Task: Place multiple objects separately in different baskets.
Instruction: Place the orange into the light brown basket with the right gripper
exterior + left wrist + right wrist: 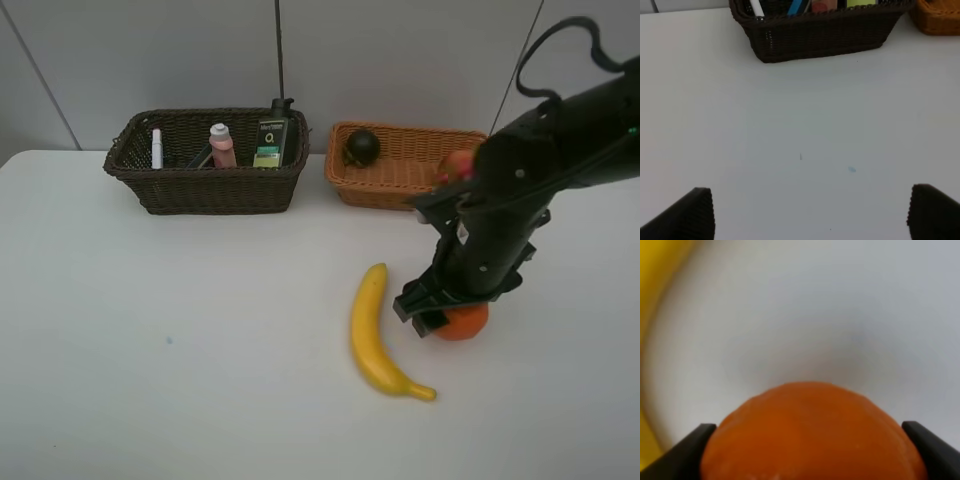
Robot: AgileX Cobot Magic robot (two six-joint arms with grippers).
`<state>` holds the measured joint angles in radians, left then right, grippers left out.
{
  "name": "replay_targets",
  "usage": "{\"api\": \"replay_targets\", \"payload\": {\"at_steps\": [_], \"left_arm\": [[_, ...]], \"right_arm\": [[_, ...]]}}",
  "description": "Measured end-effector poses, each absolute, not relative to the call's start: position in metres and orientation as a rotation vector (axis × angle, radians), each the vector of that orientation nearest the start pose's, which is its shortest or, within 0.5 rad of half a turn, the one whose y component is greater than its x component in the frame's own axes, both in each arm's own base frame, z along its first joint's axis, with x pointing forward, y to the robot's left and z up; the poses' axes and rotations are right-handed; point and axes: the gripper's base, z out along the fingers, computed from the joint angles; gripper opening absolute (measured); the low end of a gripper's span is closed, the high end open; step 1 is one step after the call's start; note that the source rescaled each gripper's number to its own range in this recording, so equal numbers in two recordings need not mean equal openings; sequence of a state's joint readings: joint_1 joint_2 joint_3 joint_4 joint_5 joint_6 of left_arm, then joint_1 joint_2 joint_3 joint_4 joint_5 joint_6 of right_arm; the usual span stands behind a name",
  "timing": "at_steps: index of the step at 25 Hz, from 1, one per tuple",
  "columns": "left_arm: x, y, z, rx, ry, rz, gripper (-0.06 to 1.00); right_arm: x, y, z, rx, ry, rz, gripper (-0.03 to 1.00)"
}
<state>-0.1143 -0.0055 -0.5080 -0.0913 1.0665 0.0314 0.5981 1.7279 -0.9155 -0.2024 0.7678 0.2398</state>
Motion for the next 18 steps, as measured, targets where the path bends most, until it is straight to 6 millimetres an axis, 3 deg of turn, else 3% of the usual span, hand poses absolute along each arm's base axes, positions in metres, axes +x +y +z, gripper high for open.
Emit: {"api": "replay_targets", "payload": {"at_steps": [6,9,13,18], "left_arm": [[-0.008,-0.006,0.279,0.153,2.031,-0.161,0.96],[-0.008,-0.006,0.279,0.153,2.031,-0.161,0.96],[-0.008,-0.006,0.279,0.153,2.031,-0.161,0.96],[-0.008,-0.006,0.279,0.153,2.031,-0.161,0.96]], "right_arm": [[0.309,0.179,0.221,-0.692,2.702,-0.161,0.63],[0.348,0.181,0.235,-0.595,2.645,-0.137,0.63],[0.401,0.170,0.231,-0.458,2.628,-0.132,0.63],[0.448,0.160,0.206,-0.367,2.644,-0.105,0.65]]}}
